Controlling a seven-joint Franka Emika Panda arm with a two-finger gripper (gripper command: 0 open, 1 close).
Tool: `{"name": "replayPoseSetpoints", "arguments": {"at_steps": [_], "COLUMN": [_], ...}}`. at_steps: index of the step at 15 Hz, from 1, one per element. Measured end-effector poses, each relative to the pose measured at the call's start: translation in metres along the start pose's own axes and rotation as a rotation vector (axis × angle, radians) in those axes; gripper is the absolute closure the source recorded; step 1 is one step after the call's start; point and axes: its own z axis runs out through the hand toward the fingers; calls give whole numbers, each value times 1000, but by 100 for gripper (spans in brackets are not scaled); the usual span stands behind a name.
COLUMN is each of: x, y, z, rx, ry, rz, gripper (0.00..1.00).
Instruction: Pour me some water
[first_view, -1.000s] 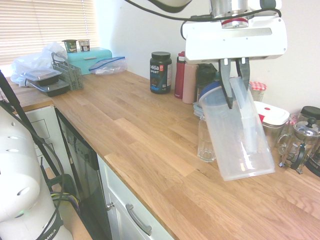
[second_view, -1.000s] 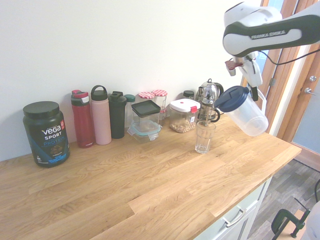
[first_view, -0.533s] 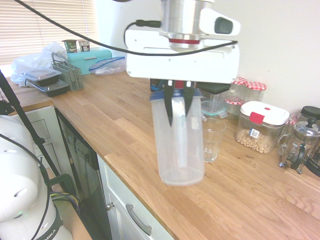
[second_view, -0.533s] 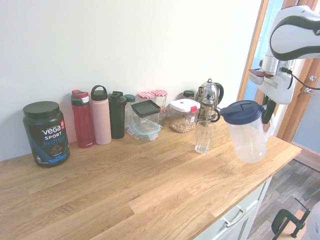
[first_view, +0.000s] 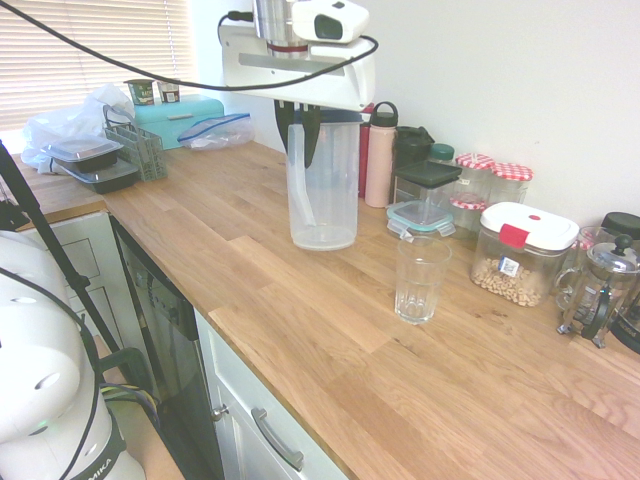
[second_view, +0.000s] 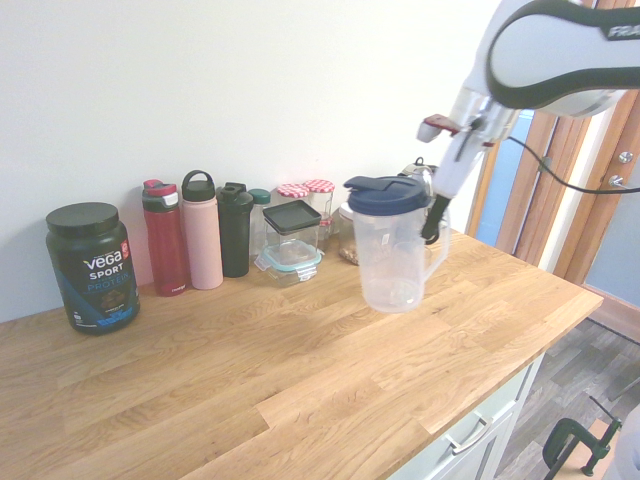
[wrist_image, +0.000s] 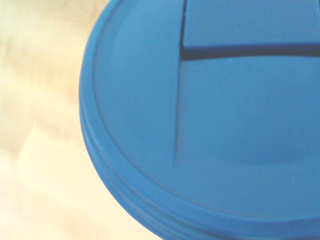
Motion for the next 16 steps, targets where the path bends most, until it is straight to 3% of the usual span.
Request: {"name": "replayPoseSetpoints", "arguments": {"at_steps": [2,6,12,16], "x": [-7,-52,-50,-50], "y": [-43,-107,-106,-110], "z": [18,60,127,129], "rx": [43,102,104,121], "ry": [50,67,64,74], "rz": [83,40,126,138], "gripper": [100,100,100,100]}}
